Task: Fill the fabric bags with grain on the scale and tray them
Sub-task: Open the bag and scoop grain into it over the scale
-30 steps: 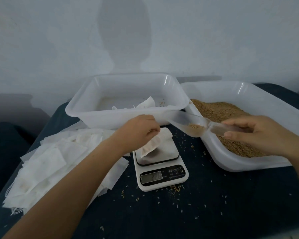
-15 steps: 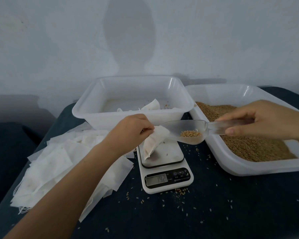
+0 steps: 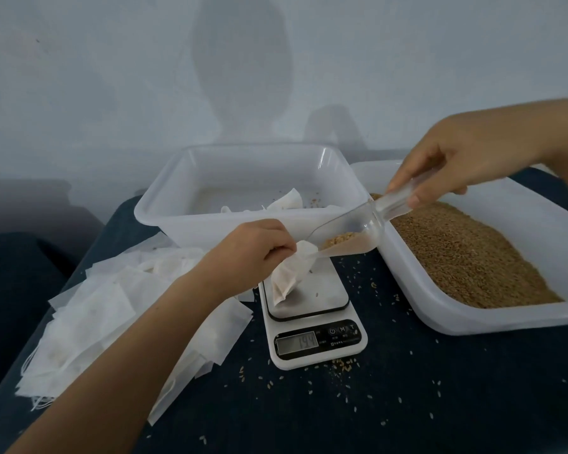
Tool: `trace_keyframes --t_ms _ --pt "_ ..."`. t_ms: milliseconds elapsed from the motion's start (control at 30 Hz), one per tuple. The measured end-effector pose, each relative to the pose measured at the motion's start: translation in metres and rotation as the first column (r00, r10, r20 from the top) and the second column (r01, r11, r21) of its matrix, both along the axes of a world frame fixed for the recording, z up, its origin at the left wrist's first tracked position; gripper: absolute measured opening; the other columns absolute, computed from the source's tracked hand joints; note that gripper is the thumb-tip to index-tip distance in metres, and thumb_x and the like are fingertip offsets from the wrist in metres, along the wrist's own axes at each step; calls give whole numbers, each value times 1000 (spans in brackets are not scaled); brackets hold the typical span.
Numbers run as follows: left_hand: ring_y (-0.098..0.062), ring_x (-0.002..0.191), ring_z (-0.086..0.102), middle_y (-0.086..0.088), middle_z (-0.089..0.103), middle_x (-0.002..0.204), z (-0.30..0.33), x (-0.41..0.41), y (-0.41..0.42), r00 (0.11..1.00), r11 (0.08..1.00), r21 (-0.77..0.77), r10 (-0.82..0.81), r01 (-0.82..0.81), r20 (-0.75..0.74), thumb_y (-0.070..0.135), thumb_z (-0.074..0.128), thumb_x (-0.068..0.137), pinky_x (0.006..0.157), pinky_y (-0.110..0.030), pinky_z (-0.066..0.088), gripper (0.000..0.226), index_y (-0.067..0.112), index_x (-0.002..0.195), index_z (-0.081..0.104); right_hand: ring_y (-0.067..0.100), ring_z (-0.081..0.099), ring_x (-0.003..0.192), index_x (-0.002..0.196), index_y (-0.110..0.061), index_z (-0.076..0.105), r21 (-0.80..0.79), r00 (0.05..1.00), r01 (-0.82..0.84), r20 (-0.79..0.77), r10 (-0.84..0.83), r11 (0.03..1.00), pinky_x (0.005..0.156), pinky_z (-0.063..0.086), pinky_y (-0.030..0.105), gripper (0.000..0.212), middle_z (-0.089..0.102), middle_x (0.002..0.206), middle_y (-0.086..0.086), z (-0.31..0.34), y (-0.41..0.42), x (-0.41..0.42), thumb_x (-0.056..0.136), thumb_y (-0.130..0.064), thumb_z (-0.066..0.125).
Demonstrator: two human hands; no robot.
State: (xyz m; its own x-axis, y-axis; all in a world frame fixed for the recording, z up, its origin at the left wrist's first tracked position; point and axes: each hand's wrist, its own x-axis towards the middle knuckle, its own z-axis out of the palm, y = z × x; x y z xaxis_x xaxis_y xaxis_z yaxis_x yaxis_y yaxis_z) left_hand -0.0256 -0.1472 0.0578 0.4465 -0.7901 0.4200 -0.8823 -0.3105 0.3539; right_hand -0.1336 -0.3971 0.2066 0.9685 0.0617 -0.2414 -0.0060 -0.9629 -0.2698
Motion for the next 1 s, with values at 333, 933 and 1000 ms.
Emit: trace_keyframes --t_ms 333,933,1000 --pt "-5 79 54 -3 67 91 0 4 2 1000 1000 -24 -12 12 24 9 62 87 77 -16 43 12 5 90 73 -1 54 47 89 -47 71 -163 999 -43 -12 41 986 51 39 12 22 64 64 -21 17 29 18 67 -44 73" --pt "-11 78 59 -3 67 88 -5 2 -1 1000 998 -64 4 -3 29 7 64 85 76 -21 45 10 5 89 73 -30 43 75 99 -52 64 -321 981 -146 77 180 936 60 31 -1 31 51 71 -49 16 25 6 72 -41 73" --pt "-9 79 58 -2 67 89 -6 2 -2 1000 998 -69 5 -4 26 7 64 86 77 -20 46 10 5 90 73 -28 44 76 107 -50 64 -377 973 -159 97 209 912 61 32 3 35 55 74 -38 13 26 6 74 -41 72"
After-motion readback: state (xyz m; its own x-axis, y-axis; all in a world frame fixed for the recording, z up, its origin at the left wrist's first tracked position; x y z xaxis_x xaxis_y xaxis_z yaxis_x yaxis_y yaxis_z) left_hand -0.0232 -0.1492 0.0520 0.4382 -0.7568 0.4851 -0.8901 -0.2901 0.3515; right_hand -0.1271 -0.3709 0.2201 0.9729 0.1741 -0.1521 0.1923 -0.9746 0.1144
